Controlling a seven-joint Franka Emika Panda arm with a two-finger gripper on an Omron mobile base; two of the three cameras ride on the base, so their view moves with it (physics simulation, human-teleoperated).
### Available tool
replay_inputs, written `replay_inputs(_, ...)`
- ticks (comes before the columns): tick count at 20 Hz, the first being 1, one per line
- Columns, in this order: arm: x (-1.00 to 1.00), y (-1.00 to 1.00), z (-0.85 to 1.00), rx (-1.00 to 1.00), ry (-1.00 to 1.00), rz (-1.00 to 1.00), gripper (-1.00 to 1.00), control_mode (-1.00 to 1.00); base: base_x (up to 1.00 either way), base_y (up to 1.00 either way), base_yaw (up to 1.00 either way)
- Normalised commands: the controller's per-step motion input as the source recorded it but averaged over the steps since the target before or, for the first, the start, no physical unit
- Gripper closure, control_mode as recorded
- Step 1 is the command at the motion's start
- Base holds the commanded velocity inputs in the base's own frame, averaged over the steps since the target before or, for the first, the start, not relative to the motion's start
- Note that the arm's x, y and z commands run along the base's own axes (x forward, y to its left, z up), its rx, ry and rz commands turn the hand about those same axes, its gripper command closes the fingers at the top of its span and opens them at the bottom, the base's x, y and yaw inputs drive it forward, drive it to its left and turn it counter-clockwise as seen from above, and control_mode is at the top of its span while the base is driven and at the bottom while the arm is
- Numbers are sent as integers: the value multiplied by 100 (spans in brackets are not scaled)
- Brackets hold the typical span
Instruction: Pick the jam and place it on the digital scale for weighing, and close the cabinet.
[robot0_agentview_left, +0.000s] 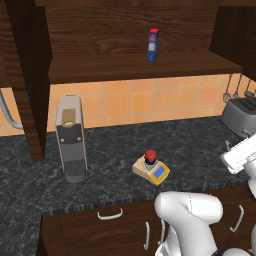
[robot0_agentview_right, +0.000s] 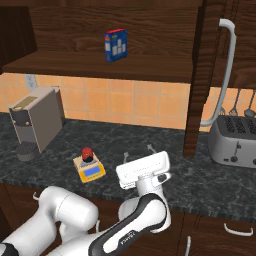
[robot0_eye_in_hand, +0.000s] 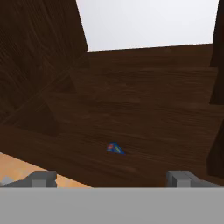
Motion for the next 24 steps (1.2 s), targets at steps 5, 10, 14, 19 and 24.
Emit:
replay_inputs(5, -32, -100, 11, 15, 0, 0, -100, -100, 0, 0, 0)
replay_inputs(10, 0, -100, 3, 12, 8, 0, -100, -100, 0, 0, 0)
replay_inputs(14, 0, -98, 15, 14, 5, 0, -100, -100, 0, 0, 0)
replay_inputs(19, 8, -91, 6, 19, -14, 2, -100, -100, 0, 0, 0)
replay_inputs(24, 0, -80, 42, 25, -37, 6, -100, -100, 0, 0, 0)
